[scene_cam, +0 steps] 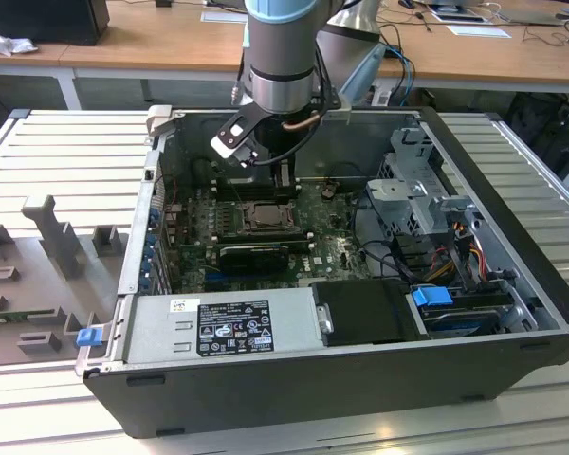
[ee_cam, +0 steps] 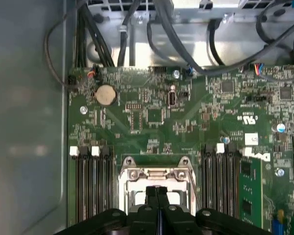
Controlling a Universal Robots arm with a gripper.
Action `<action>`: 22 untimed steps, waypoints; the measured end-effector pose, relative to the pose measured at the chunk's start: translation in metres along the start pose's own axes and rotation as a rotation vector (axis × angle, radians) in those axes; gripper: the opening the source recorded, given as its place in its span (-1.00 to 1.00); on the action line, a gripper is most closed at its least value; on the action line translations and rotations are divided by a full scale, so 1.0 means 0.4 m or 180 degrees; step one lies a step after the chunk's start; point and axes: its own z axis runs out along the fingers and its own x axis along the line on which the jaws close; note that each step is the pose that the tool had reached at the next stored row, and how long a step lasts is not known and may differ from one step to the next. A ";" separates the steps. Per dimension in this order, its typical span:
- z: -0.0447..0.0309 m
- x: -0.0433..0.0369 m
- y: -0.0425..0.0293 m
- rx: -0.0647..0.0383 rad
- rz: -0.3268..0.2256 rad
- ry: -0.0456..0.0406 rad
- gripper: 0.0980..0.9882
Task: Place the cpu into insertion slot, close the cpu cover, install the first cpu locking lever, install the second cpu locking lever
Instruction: 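Close the cpu cover, then install the first cpu locking lever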
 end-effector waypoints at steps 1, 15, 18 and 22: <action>0.000 0.000 -0.005 0.0000 0.0000 0.0000 -0.98; -0.011 -0.001 -0.074 0.0000 0.0000 0.0000 -0.98; -0.022 0.000 -0.073 0.0000 0.0000 0.0000 -0.98; -0.028 0.000 -0.073 0.0000 0.0000 0.0001 -0.98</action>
